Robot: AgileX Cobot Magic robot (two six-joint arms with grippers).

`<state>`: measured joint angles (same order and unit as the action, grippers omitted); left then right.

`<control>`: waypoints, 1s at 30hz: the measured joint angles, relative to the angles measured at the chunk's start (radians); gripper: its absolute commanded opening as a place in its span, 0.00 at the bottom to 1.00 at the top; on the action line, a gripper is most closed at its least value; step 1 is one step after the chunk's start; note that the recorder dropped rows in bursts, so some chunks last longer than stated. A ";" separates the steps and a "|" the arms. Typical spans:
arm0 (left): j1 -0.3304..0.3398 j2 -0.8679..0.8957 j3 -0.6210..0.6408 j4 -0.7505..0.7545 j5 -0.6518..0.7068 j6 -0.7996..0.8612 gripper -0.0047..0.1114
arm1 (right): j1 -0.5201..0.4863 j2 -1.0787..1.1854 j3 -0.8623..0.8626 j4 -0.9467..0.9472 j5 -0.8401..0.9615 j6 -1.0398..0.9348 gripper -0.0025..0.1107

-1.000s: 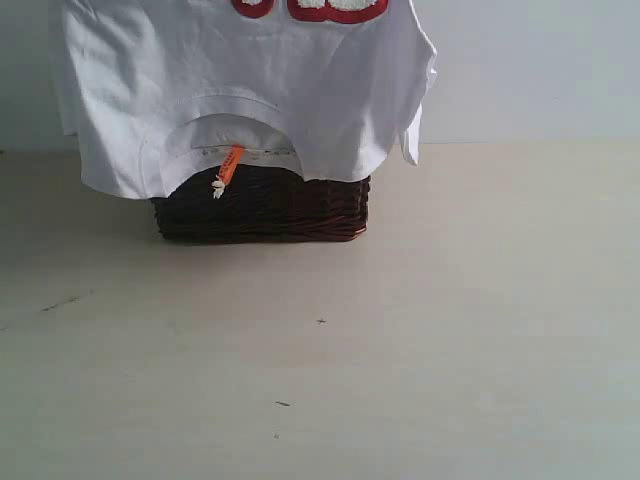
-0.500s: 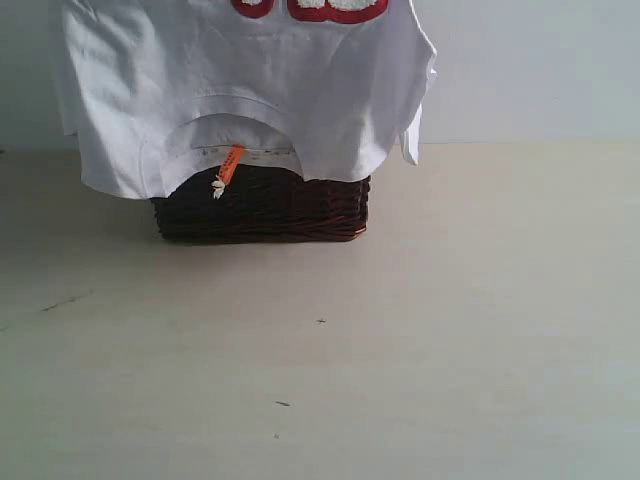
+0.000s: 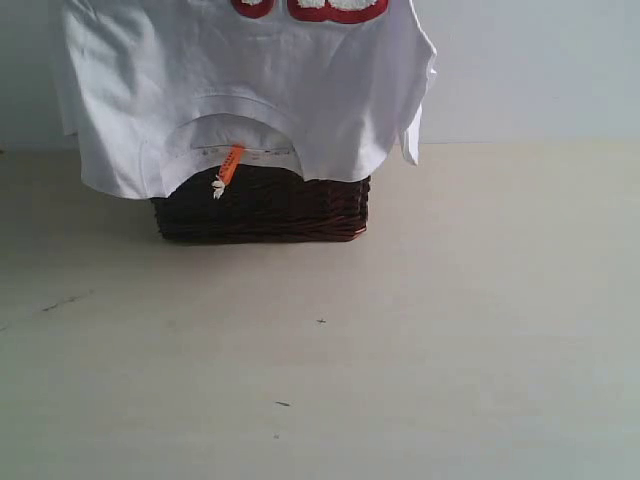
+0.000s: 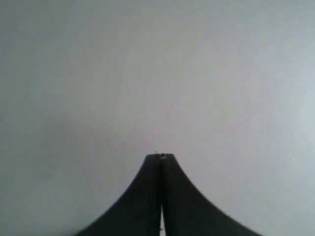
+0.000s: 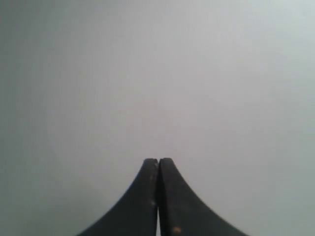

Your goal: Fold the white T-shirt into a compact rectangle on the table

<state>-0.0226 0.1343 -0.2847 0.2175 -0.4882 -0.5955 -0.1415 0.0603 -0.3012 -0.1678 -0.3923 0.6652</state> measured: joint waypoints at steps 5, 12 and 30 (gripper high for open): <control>0.000 0.184 -0.186 0.335 0.092 -0.093 0.04 | 0.000 0.118 -0.179 -0.177 0.139 0.025 0.02; 0.000 0.536 -0.300 0.780 0.003 -0.443 0.04 | 0.000 0.366 -0.303 -0.304 0.251 0.081 0.02; -0.009 1.193 -0.357 1.375 0.078 -0.299 0.48 | 0.022 1.045 -0.423 -0.362 0.475 -0.049 0.02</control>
<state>-0.0313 1.3273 -0.6419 1.5922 -0.4100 -0.8947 -0.1190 1.1054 -0.7238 -0.5294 0.0829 0.6164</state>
